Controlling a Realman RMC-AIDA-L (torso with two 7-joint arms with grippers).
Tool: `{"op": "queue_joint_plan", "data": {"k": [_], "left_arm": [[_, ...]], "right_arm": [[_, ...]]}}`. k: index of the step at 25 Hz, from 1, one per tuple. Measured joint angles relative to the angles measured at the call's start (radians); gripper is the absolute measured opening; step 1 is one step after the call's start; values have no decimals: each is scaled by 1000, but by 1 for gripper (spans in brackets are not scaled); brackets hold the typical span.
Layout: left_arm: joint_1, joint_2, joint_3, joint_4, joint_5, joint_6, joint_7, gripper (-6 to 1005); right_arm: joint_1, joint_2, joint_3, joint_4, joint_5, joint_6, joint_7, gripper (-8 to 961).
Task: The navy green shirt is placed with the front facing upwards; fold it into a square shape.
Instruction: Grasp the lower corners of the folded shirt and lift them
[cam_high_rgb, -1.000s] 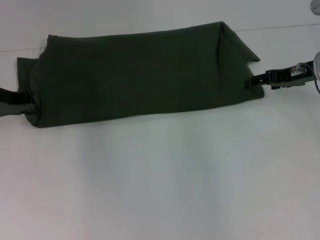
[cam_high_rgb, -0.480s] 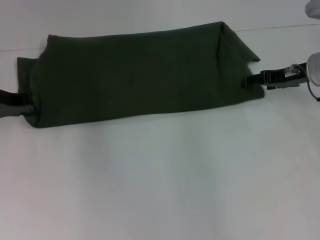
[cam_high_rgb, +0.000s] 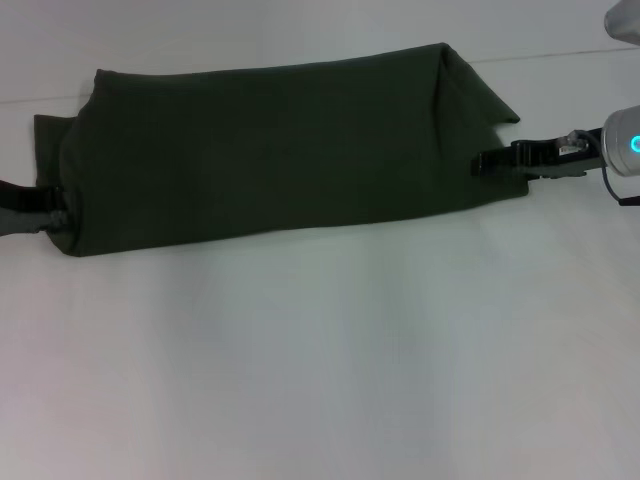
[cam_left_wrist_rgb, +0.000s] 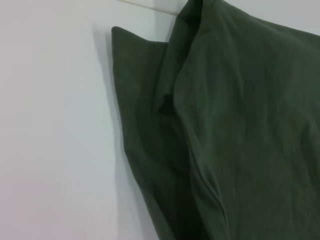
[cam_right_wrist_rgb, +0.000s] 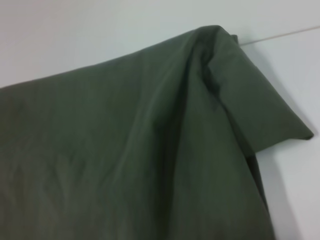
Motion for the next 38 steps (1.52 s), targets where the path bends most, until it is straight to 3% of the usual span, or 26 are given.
{"op": "queue_joint_plan", "data": {"k": [38], "left_arm": [[0,-8,6,21,-3,-3,2,-2]], "right_arm": [[15,-6,-28,26,-3,-24,25,900]]}}
